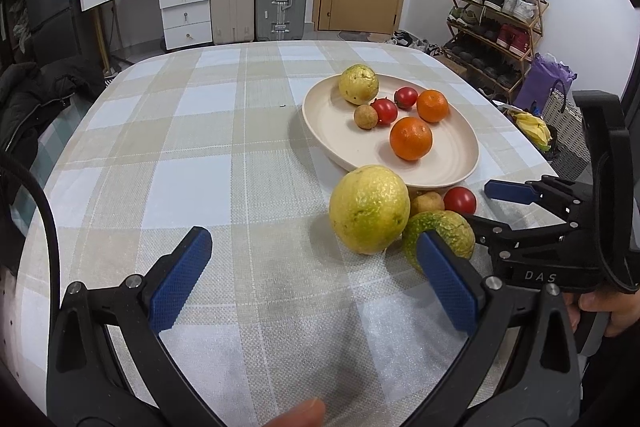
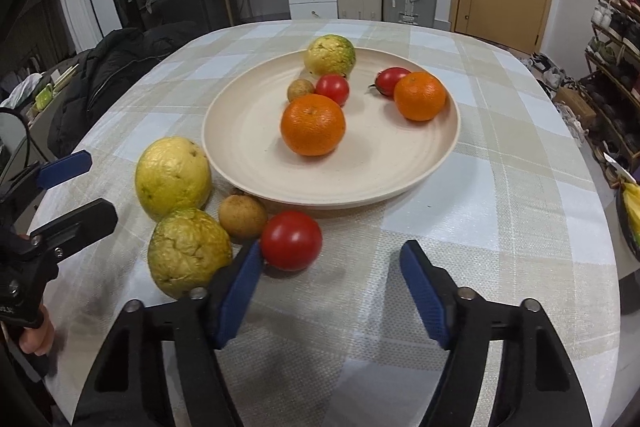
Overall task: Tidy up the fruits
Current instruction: 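Close the right tool on the round red tomato, then hold the red tomato in the right tool while the left tool grasps the large yellow citrus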
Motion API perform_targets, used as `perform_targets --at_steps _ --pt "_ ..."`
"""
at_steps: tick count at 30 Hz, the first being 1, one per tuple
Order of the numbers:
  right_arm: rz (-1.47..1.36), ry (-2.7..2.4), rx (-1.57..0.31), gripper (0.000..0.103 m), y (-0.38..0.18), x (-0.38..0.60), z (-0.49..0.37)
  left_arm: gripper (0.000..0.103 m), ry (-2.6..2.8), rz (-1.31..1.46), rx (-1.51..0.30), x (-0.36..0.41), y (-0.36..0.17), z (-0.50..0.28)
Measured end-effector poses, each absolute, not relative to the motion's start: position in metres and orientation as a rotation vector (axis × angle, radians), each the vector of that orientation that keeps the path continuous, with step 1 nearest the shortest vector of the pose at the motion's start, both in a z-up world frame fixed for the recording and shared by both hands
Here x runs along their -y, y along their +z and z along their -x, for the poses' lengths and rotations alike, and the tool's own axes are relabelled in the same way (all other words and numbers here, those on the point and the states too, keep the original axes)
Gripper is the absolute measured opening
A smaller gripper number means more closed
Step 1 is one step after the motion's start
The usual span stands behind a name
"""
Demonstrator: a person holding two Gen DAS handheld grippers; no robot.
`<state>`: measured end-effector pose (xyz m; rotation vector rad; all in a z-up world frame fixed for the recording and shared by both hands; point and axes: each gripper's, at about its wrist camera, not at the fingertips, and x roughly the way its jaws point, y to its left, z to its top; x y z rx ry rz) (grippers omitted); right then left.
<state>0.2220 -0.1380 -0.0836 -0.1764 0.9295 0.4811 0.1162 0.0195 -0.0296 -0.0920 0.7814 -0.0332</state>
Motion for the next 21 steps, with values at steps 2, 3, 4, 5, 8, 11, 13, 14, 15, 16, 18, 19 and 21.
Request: perform_targets --at_steps 2,3,4,5,8,11,13,14,15,16,18,19,21 --pt "0.182 0.486 -0.923 0.065 -0.0834 0.1367 -0.2209 0.102 -0.034 0.093 -0.782 -0.0195 -0.0297 -0.1163" --pt "0.178 0.495 -0.922 0.062 -0.0831 0.1363 -0.2200 0.102 -0.034 0.093 -0.783 -0.0196 -0.0299 -0.1165" --pt "0.175 0.501 -0.921 0.058 -0.0825 0.1361 -0.2195 0.102 -0.034 0.093 -0.783 -0.0197 -0.0302 -0.1166" --pt "0.171 0.509 -0.920 0.057 -0.0818 0.1358 -0.2181 0.102 -0.033 0.093 -0.785 -0.0195 -0.0310 -0.1168" --pt "0.162 0.532 -0.921 0.048 -0.0811 0.1353 -0.2171 0.102 -0.032 0.095 -0.792 -0.0195 -0.0343 -0.1182" --pt "0.105 0.578 -0.930 0.044 -0.0787 0.1371 -0.2167 0.102 -0.032 0.098 -0.797 -0.0190 -0.0365 -0.1189" --pt "0.106 0.574 -0.928 0.040 -0.0786 0.1373 -0.2169 0.102 -0.031 0.097 -0.797 -0.0190 -0.0369 -0.1191" --pt "0.103 0.579 -0.928 0.039 -0.0787 0.1374 -0.2169 0.102 -0.032 0.097 -0.796 -0.0190 -0.0365 -0.1190" --pt "0.096 0.589 -0.929 0.036 -0.0787 0.1374 -0.2170 0.102 -0.032 0.096 -0.797 -0.0190 -0.0367 -0.1192" --pt "0.091 0.596 -0.932 0.033 -0.0788 0.1370 -0.2171 0.102 -0.032 0.095 -0.797 -0.0191 -0.0369 -0.1193" --pt "0.100 0.602 -0.932 0.032 -0.0785 0.1358 -0.2162 0.102 -0.032 0.095 -0.797 -0.0193 -0.0373 -0.1196" --pt "0.108 0.601 -0.930 0.032 -0.0784 0.1356 -0.2155 0.102 -0.032 0.095 -0.798 -0.0190 -0.0371 -0.1191" --pt "0.110 0.605 -0.927 0.032 -0.0775 0.1361 -0.2141 0.102 -0.032 0.094 -0.799 -0.0182 -0.0380 -0.1193"
